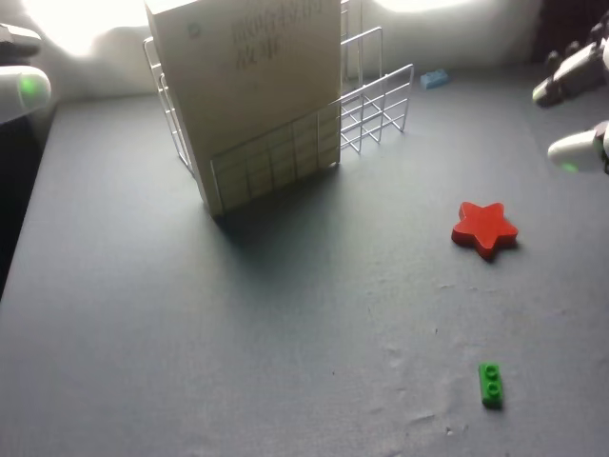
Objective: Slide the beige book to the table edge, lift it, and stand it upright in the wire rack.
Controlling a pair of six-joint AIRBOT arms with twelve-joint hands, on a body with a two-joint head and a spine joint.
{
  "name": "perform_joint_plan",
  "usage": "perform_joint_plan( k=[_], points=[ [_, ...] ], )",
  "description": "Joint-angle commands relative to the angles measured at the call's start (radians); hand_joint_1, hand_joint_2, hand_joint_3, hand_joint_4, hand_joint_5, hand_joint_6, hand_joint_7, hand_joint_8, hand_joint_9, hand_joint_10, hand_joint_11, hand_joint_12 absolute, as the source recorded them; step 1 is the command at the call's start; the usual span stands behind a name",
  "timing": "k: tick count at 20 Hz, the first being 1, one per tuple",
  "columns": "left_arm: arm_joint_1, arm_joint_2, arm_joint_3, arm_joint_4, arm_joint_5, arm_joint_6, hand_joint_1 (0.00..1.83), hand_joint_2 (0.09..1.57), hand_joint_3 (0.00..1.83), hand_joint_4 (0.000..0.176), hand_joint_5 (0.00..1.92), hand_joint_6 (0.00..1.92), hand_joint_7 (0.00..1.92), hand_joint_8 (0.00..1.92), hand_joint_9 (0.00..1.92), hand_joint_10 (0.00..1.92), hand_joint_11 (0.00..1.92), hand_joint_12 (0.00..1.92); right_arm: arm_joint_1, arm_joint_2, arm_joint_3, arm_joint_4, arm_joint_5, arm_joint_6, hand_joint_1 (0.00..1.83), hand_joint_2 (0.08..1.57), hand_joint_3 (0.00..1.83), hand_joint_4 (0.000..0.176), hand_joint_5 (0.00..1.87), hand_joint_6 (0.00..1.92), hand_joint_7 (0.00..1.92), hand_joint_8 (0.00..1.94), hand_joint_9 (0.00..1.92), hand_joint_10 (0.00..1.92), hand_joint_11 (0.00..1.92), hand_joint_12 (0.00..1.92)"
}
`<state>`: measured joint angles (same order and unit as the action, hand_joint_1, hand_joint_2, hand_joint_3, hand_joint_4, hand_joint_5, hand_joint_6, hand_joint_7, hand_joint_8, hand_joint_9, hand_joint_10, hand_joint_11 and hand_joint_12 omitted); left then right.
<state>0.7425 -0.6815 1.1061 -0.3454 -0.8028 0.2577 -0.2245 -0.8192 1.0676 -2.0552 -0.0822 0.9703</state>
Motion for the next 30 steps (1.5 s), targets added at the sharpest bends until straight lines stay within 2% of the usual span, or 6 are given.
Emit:
perform_joint_plan(
  k=[1, 4, 6, 8, 24, 30],
  points=[
    [-0.003, 0.021, -0.001, 0.033, -0.129, -0.008, 0.55, 1.12, 0.0, 0.0, 0.93, 0.08, 0.98, 0.06, 0.92, 0.19, 0.46, 1.14, 0.018, 0.006, 0.0, -0.01, -0.052, -0.008, 0.5, 1.21, 0.0, 0.0, 0.89, 0.02, 0.93, 0.02, 0.96, 0.16, 0.48, 1.4],
    [0.005, 0.057, -0.005, 0.2, -0.159, -0.028, 0.5, 1.2, 0.0, 0.0, 1.03, 0.44, 1.14, 0.25, 0.94, 0.77, 0.64, 1.35, 0.025, 0.006, 0.0, -0.01, -0.02, -0.008, 0.52, 1.22, 0.0, 0.0, 1.07, 0.04, 1.13, 0.07, 0.82, 0.99, 0.62, 1.66],
    [0.005, 0.083, -0.012, 0.296, -0.205, -0.038, 0.58, 1.25, 0.0, 0.0, 0.95, 1.36, 0.98, 1.3, 0.94, 1.51, 0.81, 1.72, 0.029, 0.006, 0.0, -0.01, -0.011, -0.009, 0.6, 1.22, 0.0, 0.0, 0.72, 1.44, 0.93, 1.46, 0.92, 1.69, 0.9, 1.9],
    [0.005, 0.099, -0.014, 0.376, -0.259, -0.043, 0.54, 1.25, 0.01, 0.0, 0.97, 1.85, 1.1, 1.85, 1.07, 1.87, 0.94, 1.9, 0.03, 0.006, 0.0, -0.01, -0.01, -0.009, 0.65, 1.21, 0.0, 0.0, 0.75, 1.83, 1.03, 1.91, 1.2, 1.91, 1.29, 1.92],
    [-0.021, 0.201, -0.031, 0.909, -0.409, -0.239, 0.51, 1.33, 0.01, 0.0, 1.35, 1.92, 1.38, 1.92, 1.37, 1.92, 1.41, 1.92, 0.158, -0.02, 0.003, -0.009, 0.339, -0.166, 0.66, 1.36, 0.0, 0.0, 1.16, 1.92, 1.33, 1.94, 1.47, 1.92, 1.61, 1.92],
    [-0.063, 0.199, -0.028, 1.002, -0.375, -0.303, 0.56, 1.33, 0.0, 0.0, 1.32, 1.92, 1.38, 1.92, 1.38, 1.92, 1.42, 1.92, 0.053, -0.08, 0.062, 0.779, 0.711, -1.01, 0.65, 1.37, 0.0, 0.0, 1.15, 1.92, 1.32, 1.94, 1.46, 1.92, 1.59, 1.92]
  ],
)
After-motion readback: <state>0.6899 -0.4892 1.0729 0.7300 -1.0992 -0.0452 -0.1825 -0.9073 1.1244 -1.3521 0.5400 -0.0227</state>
